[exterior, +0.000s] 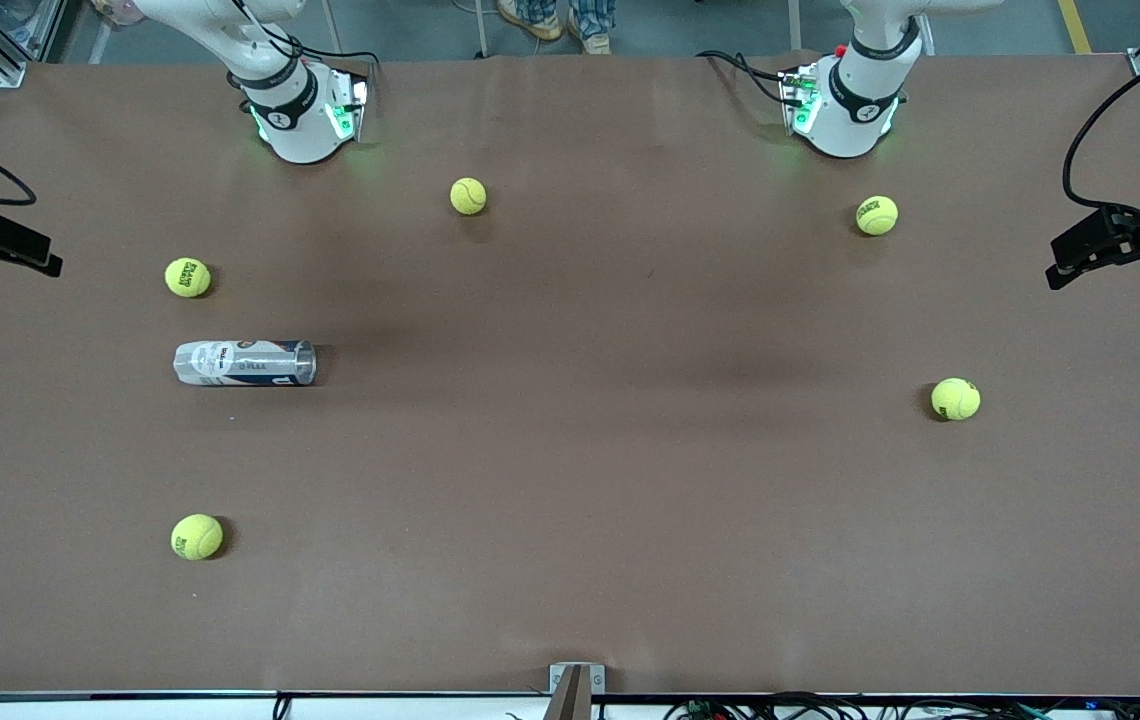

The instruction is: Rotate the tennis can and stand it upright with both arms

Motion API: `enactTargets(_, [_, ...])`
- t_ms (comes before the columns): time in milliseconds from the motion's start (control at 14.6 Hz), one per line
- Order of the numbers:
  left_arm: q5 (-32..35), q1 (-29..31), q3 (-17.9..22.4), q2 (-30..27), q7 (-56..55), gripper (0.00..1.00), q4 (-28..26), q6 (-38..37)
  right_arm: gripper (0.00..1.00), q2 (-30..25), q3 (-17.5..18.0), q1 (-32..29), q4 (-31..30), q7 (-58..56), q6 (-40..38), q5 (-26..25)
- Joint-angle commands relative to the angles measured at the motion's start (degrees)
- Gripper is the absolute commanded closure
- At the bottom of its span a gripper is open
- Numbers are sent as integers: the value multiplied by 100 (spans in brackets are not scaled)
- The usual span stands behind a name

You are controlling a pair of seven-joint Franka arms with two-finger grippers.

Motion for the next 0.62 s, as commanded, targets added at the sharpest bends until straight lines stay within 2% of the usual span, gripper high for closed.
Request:
enactTargets(0, [-2, 23, -14, -48, 71, 0, 9, -24, 0, -476, 2, -55, -487, 49, 116, 107])
enactTargets(206, [-63, 23, -14, -21, -42, 0, 27, -24, 0, -609, 20, -82, -497, 22, 108, 90])
enactTargets(343, [-72, 23, -23, -30, -16, 0, 27, -24, 0, -697, 151, -108, -532, 22, 73, 28])
enactTargets(548, [-81, 31, -23, -30, 10, 0, 27, -24, 0, -917, 169, -134, -786, 22, 134, 28])
